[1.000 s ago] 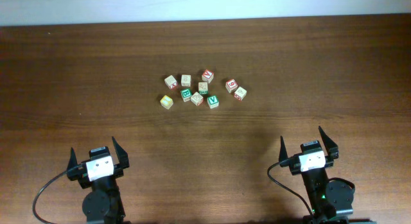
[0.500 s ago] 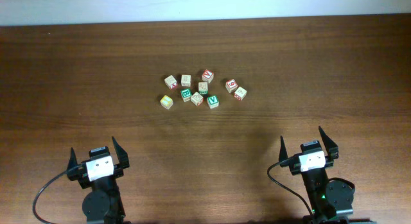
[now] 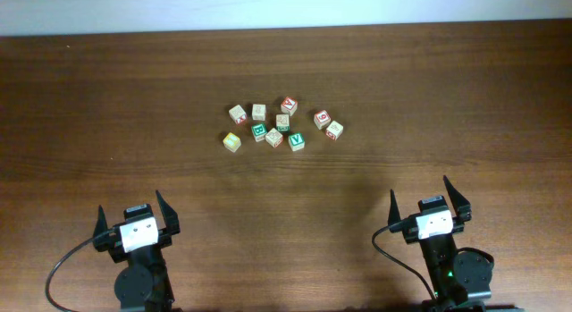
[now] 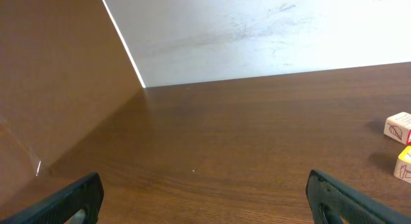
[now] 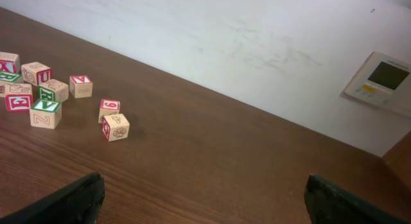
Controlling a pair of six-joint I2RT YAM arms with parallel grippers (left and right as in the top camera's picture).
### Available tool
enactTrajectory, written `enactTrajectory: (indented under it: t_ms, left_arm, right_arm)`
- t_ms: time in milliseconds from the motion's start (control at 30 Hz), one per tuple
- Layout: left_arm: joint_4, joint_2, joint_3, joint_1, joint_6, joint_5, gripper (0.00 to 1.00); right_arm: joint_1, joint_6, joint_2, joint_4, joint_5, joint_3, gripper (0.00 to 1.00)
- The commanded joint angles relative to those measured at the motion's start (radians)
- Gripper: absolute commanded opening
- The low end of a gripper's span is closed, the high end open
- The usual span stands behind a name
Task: Rotate 5 blocks
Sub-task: 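Raise both arms from rest toward the block cluster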
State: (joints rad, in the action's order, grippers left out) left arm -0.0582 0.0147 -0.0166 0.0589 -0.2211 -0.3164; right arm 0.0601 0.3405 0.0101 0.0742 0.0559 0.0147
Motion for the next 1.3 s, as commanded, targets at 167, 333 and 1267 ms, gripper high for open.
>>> enactTrajectory:
  t_ms: [167,333,1267]
  left_arm:
    - [0.001,-0.010,0.008,-0.004,-0.012,0.014,0.99]
    - [0.001,-0.010,0.008,-0.004,-0.013,0.014,0.99]
    - [0.073,0.039,-0.051,-0.004,0.119,0.497,0.99]
  right_arm:
    - [0.005,-0.008,-0.006,0.000,-0.005,-0.009,0.99]
    - [0.005,-0.008,-0.006,0.000,-0.005,-0.009,0.99]
    - [0.005,-0.088,0.007,-0.109,0.282,0.023,0.99]
